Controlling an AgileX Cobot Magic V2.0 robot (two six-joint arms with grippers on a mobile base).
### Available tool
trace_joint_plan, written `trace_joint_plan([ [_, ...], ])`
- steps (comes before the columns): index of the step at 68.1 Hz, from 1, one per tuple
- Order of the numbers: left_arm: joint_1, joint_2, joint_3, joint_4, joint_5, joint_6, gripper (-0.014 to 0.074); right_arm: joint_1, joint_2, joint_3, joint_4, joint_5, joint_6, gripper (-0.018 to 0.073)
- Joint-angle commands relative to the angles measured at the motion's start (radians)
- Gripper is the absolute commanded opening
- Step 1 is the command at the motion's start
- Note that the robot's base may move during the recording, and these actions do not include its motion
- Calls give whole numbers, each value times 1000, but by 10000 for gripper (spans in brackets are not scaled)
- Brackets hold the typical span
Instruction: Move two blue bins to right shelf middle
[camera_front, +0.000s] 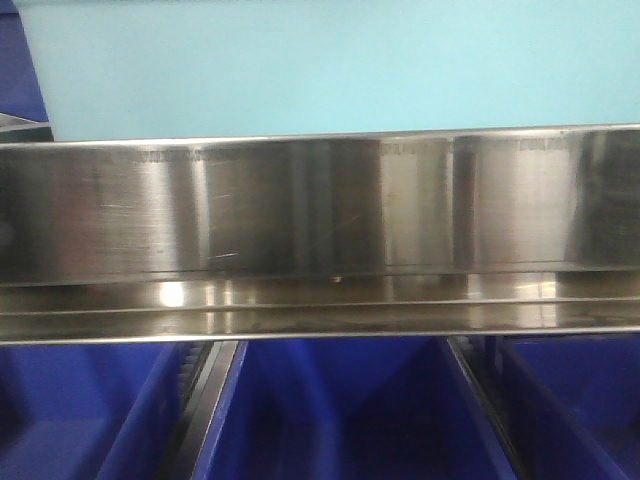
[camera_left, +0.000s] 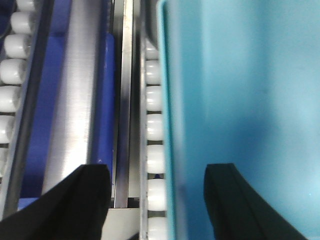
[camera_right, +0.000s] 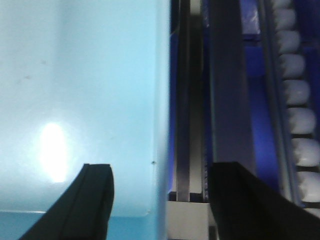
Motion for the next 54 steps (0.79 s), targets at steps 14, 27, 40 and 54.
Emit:
trace_joint_plan([
  [14,65,-1,2,-114,0,57,325,-1,15,11,7,0,-9,307],
  [27,53,-1,2,-122,0,57,325,-3,15,11,7,0,-9,307],
  [40,53,-1,31,-112,0,57,325,-3,15,57,7,0,-9,307],
  [54,53,-1,112,-117,0,57,325,-3,15,88,7,0,-9,307],
])
